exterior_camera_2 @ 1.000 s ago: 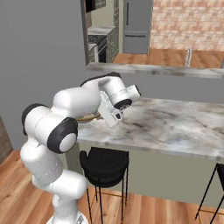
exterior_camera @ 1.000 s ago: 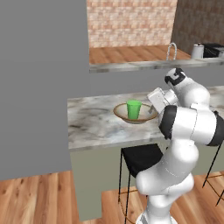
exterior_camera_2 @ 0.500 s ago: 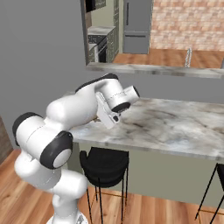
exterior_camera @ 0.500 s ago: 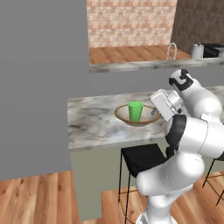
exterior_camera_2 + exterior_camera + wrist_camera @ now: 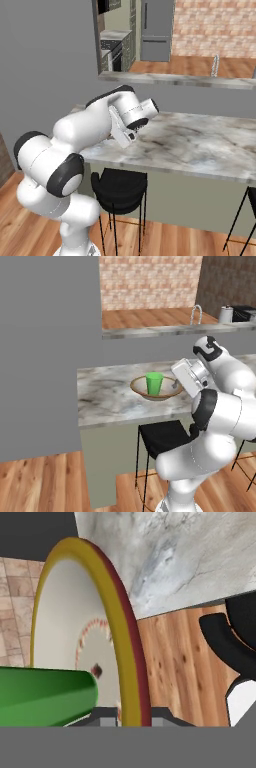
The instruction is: Place the cup inside the bowl on the dining table and move the bowl to any counter.
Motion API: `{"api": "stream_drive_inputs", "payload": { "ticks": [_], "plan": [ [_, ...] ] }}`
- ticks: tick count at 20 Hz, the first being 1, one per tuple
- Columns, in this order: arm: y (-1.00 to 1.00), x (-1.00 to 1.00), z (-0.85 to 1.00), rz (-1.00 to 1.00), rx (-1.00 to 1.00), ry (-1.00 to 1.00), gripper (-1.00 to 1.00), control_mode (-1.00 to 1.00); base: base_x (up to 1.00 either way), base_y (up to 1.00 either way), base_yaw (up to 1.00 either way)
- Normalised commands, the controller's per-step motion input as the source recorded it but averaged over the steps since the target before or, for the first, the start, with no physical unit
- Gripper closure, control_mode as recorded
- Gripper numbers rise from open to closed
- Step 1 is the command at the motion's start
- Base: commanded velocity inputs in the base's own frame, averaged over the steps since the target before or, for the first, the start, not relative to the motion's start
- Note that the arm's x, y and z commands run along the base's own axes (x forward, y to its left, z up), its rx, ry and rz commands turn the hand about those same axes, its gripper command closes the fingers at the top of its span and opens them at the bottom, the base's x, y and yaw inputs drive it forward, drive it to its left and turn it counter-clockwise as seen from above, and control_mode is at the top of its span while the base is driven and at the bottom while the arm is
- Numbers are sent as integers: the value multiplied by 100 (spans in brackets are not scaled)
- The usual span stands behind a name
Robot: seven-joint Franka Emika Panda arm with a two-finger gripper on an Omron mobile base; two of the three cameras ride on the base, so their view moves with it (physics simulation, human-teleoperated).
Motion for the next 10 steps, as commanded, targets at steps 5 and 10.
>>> {"api": "stream_drive_inputs", "payload": {
  "ticks": [5,10],
  "plan": [
    [0,0,0,0,0,0,100,100,0,0,0],
    [0,0,0,0,0,0,100,100,-19,0,0]
  ]
}}
